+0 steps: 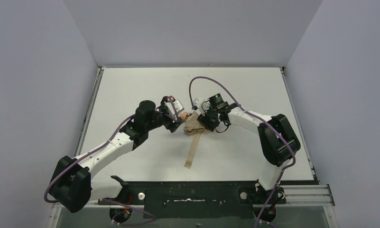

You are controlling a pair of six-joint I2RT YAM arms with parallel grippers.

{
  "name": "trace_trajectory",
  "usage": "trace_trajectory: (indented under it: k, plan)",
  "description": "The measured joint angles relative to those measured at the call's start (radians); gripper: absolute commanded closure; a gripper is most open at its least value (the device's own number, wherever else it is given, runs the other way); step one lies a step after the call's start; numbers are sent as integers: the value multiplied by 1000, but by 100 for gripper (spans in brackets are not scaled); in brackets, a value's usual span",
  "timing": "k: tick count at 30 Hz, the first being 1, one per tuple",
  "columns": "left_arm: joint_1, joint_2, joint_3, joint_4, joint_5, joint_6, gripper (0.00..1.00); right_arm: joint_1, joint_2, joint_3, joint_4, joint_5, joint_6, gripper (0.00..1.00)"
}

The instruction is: Put away the umbrella

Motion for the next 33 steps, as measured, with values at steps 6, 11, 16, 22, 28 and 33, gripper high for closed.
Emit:
trace_trajectory:
  k: [6,11,16,22,28,33]
  plan:
    - [73,76,19,9,49,-29,31,57,-24,-57,84,120,-48,86]
    - [114,156,79,-19,112,-55,31,79,-33,-84,121,167,-72,86]
    - [112,202,87,0,195,-146,31,82,-34,-93,143,178,-79,86]
    - [117,302,93,26,195,-216,31,85,-37,-112,179,190,-94,85]
    - [145,360,164,7,195,-183,31,123,-56,-173,259,262,-139,85]
    - [182,387,206,6,203,-152,31,166,-84,-260,372,328,-211,88]
